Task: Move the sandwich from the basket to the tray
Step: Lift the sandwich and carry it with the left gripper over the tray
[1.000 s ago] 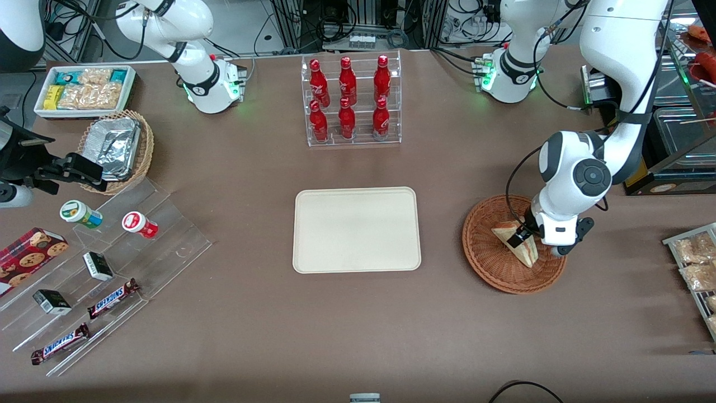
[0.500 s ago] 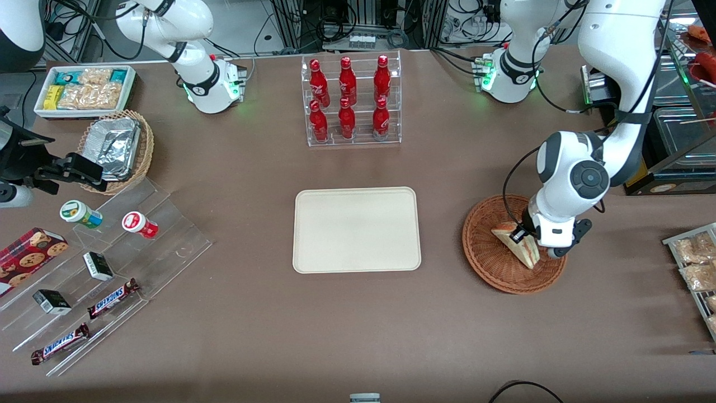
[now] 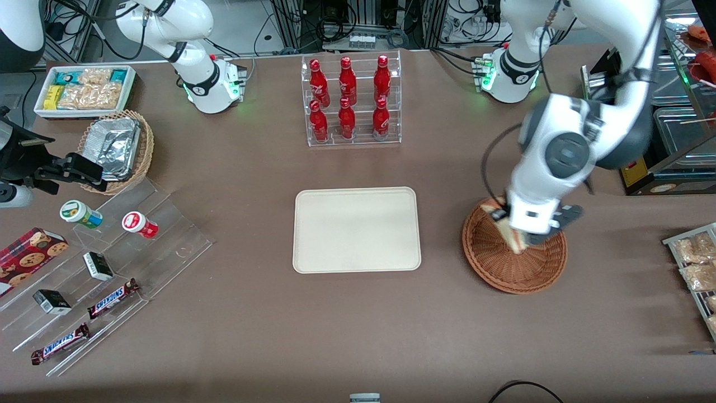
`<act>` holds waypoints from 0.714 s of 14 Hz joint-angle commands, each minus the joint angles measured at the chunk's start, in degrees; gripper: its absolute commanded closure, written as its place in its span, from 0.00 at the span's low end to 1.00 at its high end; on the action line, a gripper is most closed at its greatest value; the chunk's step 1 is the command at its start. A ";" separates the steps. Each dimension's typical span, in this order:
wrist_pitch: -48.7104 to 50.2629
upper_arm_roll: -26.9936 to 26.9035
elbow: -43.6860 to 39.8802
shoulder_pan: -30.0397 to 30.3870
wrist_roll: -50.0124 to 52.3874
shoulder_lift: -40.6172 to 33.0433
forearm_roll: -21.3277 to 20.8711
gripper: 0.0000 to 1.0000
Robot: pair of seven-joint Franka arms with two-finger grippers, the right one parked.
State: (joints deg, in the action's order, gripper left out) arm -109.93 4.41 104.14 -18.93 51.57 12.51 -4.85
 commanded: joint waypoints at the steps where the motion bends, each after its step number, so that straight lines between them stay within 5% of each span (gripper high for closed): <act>1: -0.71 -0.72 -3.58 -6.88 -0.06 3.65 -1.04 1.00; 10: -3.78 -0.72 -27.75 -24.22 0.73 28.70 -0.87 1.00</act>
State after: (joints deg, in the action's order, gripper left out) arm -113.43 4.48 83.93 -41.53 52.09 35.12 -4.99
